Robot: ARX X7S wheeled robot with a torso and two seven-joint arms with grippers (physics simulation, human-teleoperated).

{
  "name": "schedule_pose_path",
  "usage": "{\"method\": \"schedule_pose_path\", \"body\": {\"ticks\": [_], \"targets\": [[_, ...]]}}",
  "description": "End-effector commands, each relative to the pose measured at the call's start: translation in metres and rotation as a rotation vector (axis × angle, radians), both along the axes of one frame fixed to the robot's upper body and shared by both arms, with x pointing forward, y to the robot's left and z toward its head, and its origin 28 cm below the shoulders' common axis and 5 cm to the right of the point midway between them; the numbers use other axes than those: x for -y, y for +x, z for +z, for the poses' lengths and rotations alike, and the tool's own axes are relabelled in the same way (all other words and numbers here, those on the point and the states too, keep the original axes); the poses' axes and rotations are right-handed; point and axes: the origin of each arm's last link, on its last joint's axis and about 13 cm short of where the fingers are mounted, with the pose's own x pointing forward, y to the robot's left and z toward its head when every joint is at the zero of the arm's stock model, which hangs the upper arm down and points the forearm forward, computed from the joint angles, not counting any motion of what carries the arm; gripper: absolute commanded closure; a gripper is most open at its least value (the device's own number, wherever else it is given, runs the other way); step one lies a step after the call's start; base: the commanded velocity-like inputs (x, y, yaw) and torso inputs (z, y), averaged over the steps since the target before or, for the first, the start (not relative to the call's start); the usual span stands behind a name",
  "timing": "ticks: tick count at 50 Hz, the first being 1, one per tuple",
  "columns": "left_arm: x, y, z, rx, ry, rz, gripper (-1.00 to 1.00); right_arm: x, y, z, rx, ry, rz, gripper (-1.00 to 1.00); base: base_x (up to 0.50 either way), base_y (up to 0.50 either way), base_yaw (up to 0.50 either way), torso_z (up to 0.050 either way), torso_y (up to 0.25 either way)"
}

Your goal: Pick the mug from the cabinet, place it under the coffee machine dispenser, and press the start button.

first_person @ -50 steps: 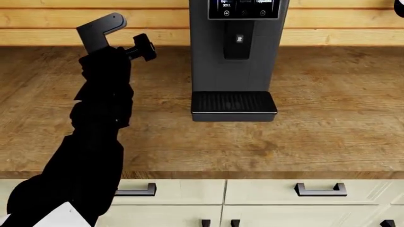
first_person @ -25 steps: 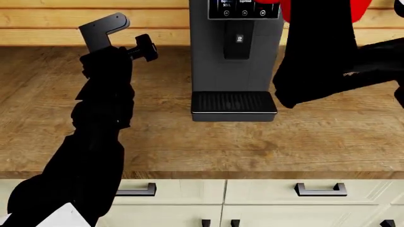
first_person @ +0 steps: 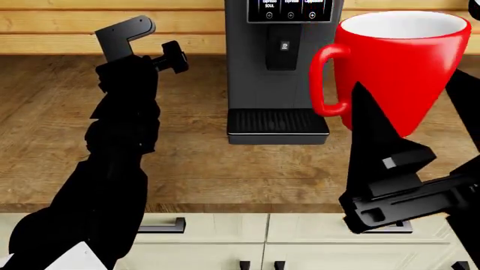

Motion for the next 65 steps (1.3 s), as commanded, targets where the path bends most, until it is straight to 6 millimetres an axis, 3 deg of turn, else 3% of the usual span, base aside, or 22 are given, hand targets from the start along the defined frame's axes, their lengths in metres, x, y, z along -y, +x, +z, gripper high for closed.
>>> {"method": "schedule_pose_path", "body": {"ticks": [1,15,34,65], "targets": [[0.0,0.0,0.0,0.001,0.003,-0.001,-1.0,0.004,0.002,-0.047,-0.085,0.029,-0.05,1.0,0.0,0.0,0.0,0.0,0.0],[0.0,0.0,-0.001,0.003,0.007,-0.002,-1.0,0.002,0.018,-0.075,-0.151,0.053,-0.044,1.0,0.0,0.0,0.0,0.0,0.0],[0.0,0.0,0.0,0.003,0.006,-0.003,-1.0,-0.005,0.075,-0.058,-0.173,0.004,-0.022,1.0,0.0,0.0,0.0,0.0,0.001],[0.001,0.0,0.0,0.005,0.013,-0.005,-1.0,-0.008,0.124,-0.086,-0.221,0.028,-0.067,1.0,0.0,0.0,0.0,0.0,0.0]]}}
